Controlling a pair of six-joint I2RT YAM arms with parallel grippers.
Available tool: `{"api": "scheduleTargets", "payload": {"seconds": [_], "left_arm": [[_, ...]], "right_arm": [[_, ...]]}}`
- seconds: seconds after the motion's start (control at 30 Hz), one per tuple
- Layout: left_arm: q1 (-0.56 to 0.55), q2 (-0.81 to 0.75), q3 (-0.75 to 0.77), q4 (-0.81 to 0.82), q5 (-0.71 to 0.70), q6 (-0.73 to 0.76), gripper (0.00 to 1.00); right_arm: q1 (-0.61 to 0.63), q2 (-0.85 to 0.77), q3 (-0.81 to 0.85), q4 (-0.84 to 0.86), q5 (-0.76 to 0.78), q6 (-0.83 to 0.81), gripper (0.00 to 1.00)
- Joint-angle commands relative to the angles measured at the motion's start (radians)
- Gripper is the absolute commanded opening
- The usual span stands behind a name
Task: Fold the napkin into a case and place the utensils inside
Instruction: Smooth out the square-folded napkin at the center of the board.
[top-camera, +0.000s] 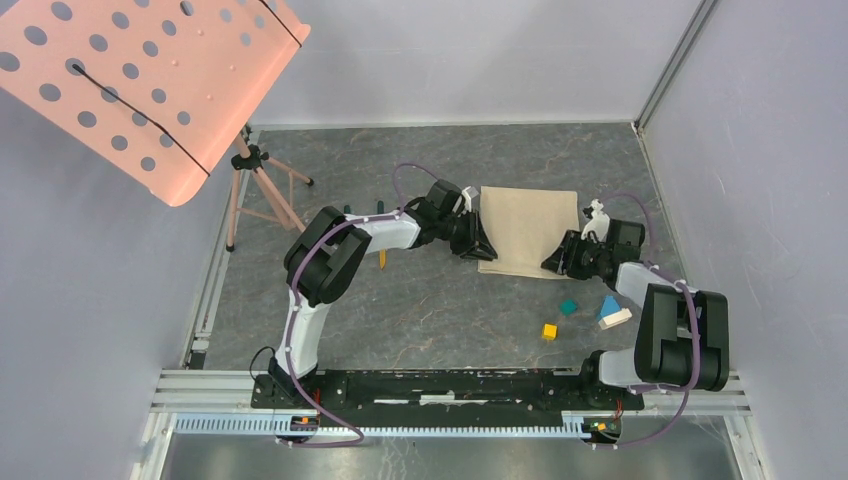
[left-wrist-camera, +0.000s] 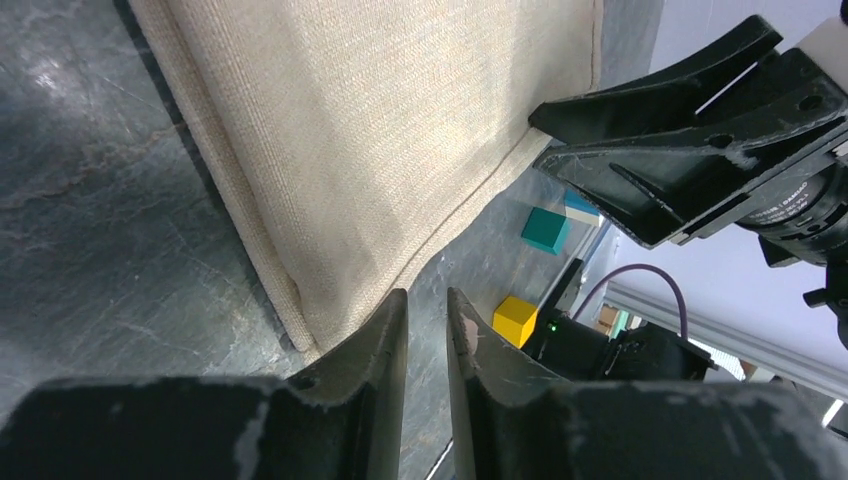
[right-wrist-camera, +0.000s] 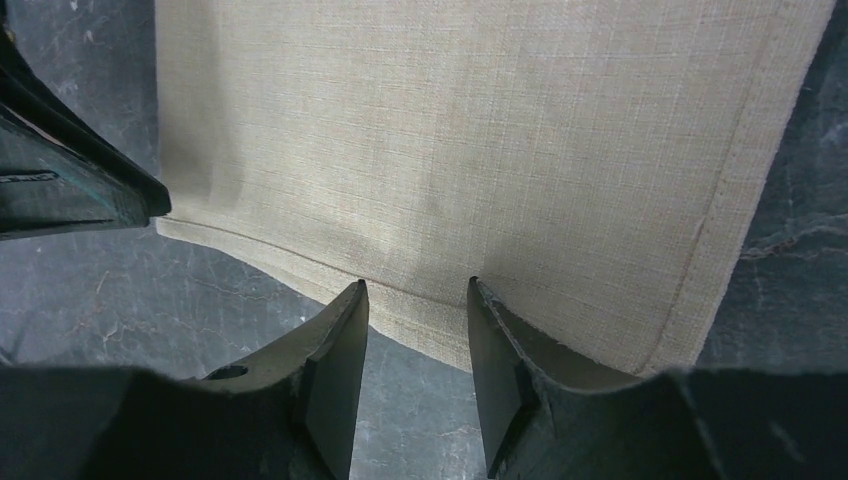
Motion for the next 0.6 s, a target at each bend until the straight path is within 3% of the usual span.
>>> {"api": "scheduleTargets", "payload": {"seconds": [0.0, 0.27, 0.4, 0.57], "left_arm": [[0.002, 0.006, 0.023, 0.03, -0.046, 0.061, 0.26], [0.007, -0.017, -0.121, 0.003, -0.136, 0.051, 0.2], [0.008, -0.031, -0.167, 0.035, -0.115, 0.035, 0.19], [-0.002, -0.158, -0.107, -0.11, -0.202, 0.152, 0.24]], "right_arm": [[-0.007, -0.029, -0.015, 0.028, 0.083, -0.028, 0.47], [-0.022, -0.063, -0.014, -0.03, 0.262, -0.063, 0.47], [-0.02, -0.081, -0.001, -0.039, 0.229, -0.063, 0.47], [-0.016, -0.095, 0.006, -0.045, 0.206, -0.062, 0.47]]}}
